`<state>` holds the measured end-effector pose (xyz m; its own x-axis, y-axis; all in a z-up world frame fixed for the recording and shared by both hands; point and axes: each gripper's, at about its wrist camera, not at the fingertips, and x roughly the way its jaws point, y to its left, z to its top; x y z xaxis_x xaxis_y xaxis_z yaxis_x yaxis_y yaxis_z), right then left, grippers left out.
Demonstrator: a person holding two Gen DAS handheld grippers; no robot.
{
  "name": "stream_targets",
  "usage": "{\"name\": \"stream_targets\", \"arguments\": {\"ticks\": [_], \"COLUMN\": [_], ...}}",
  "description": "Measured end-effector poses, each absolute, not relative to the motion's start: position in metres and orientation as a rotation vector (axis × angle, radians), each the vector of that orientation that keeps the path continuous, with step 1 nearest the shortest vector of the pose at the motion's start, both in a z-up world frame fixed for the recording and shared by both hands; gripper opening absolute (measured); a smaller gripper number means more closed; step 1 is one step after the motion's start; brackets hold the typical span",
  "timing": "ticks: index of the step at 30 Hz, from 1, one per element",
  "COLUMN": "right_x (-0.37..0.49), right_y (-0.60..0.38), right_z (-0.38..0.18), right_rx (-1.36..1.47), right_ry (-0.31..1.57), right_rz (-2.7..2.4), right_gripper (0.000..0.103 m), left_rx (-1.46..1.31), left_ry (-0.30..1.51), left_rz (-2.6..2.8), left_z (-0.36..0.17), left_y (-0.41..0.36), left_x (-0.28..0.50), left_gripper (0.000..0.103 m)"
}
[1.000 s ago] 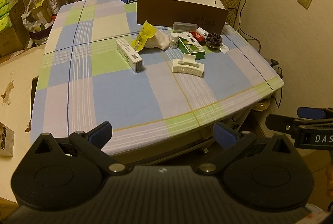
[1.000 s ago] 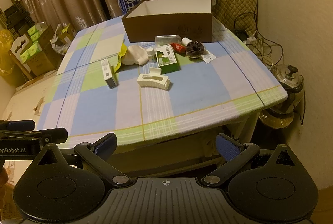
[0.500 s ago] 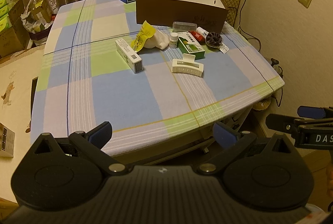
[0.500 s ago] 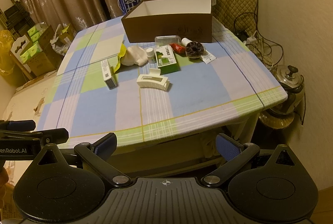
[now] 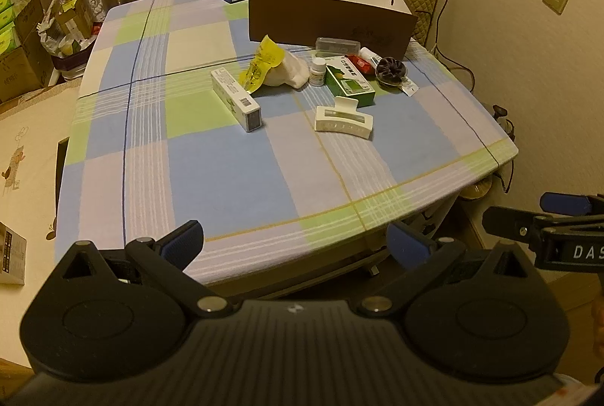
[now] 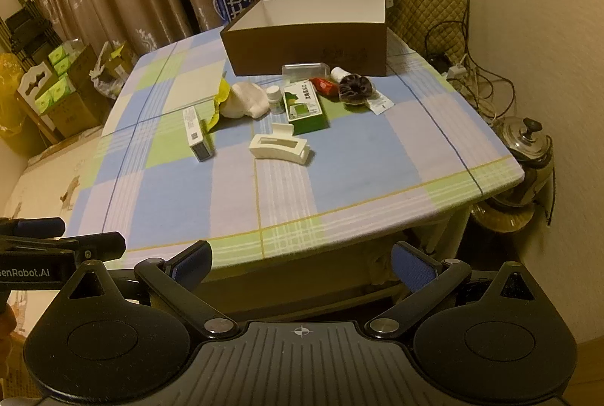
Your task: Organize objects
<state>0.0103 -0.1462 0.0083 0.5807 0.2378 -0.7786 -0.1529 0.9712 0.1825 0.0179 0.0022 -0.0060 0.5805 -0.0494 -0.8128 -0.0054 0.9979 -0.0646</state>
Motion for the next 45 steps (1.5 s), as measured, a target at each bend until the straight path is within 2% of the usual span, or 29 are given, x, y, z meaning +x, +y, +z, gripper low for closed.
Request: {"name": "stream_targets", "arguments": {"ticks": [17, 33, 38, 41, 45], "right_x": [0.048, 0.111, 0.127, 0.134, 0.143], "right_y": [-0.134, -0.141, -0.146, -0.156, -0.171], "right_z": [0.006, -0.023, -0.035, -0.045, -0.056], "right_rx": [0.142, 0.251, 0.266, 0.297, 0.335], "right_ry": [0.919, 0.88, 0.891, 0.902, 0.905], "right_rz": [0.188, 0.165, 0.124, 0.078, 0.008], "right_gripper": [0.099, 0.099, 0.09, 0.087, 0.086], "left_rx": [-0.041, -0.043, -0.026, 0.002, -0.005], "left_ry": [0.962, 1.027, 1.033, 1.049, 1.061], "left_rz": [-0.051, -0.055, -0.056, -0.049, -0.041], "left_z": [-0.013, -0.043, -0.063, -0.078, -0.096], "left_y": [0.03, 0.065, 0.07, 0.07, 0.073], "left_x": [0.066, 0.144, 0.175, 0.197, 0.226], "left_gripper": [0.102, 0.102, 0.101, 0.094, 0.09]}}
